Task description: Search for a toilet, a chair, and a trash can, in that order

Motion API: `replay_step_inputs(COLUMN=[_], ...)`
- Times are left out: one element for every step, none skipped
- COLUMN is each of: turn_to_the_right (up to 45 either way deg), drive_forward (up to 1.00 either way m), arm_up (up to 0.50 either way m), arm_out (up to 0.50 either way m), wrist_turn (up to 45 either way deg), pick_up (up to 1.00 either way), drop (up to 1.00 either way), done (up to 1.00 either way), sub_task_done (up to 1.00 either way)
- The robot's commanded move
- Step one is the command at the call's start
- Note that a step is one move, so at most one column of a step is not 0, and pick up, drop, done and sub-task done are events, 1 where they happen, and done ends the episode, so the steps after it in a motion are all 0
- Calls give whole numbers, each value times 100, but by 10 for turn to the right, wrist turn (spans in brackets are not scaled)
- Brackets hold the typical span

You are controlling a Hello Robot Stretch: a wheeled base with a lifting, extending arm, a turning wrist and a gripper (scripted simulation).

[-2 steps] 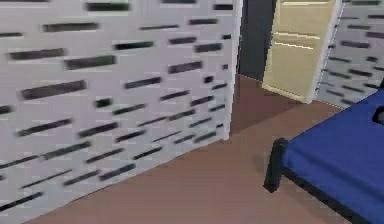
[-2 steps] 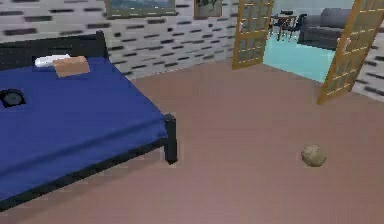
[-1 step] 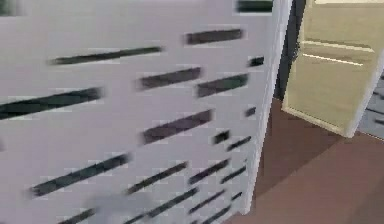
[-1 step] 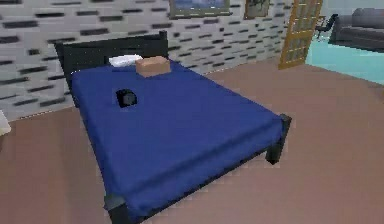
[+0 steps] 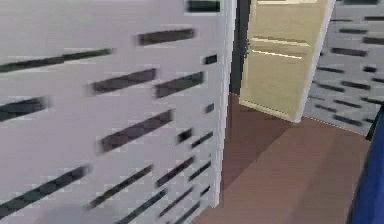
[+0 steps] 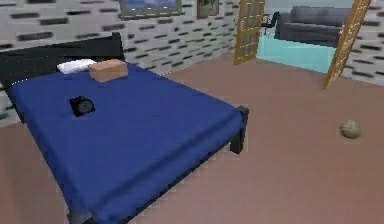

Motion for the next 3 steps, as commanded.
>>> replay_step_inputs(turn_to_the_right=[0,210,0], drive_forward=[15,0,40], arm_up=[0,0,0], arm_out=[0,0,0], wrist_turn=[0,0,0], pick_up=[0,0,0], drop=[0,0,0], done=[0,0,0], sub_task_done=[0,0,0])
